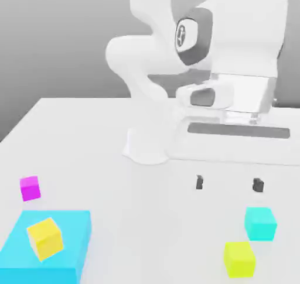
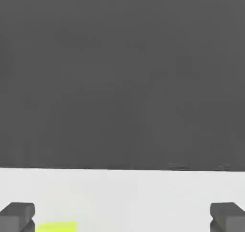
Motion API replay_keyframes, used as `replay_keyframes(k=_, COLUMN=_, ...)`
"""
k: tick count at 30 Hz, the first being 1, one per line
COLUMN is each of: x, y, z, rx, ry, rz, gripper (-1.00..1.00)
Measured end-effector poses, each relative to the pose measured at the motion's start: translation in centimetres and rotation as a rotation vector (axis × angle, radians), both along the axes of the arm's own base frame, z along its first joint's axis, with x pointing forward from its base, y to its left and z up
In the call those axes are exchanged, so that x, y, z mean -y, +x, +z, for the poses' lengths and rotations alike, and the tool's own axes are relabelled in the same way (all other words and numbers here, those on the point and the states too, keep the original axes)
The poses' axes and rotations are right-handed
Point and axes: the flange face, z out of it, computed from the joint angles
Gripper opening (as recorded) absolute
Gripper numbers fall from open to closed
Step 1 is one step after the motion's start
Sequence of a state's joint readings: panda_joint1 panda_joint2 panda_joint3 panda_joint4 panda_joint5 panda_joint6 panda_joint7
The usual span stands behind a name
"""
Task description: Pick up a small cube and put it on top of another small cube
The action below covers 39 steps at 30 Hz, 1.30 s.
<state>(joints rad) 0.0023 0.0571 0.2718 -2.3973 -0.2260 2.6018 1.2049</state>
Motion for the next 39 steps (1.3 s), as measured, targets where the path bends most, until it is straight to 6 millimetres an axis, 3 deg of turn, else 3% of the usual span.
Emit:
replay_keyframes(k=6, x=-3.4, y=-2.9, z=-9.9, rx=-0.156, ry=0.044, rz=0.013, gripper=0.0)
replay_keyframes(k=11, x=-4.0, y=-3.5, z=-16.8, rx=-0.181, ry=0.054, rz=0.014, gripper=0.0)
replay_keyframes(k=12, x=-4.0, y=-3.5, z=-17.6, rx=-0.181, ry=0.053, rz=0.014, gripper=-1.0)
replay_keyframes(k=18, x=-4.0, y=-3.6, z=-18.0, rx=-0.18, ry=0.054, rz=0.015, gripper=-1.0)
replay_keyframes(k=24, x=-4.3, y=-3.8, z=-11.9, rx=-0.18, ry=0.055, rz=-0.002, gripper=-1.0)
replay_keyframes(k=30, x=-7.8, y=-7.7, z=-8.6, rx=-0.175, ry=0.074, rz=-0.219, gripper=-1.0)
replay_keyframes(k=36, x=-11.5, y=-12.8, z=-6.2, rx=-0.165, ry=0.095, rz=-0.448, gripper=-1.0)
replay_keyframes(k=39, x=-11.4, y=-13.1, z=-8.0, rx=-0.161, ry=0.1, rz=-0.505, gripper=-1.0)
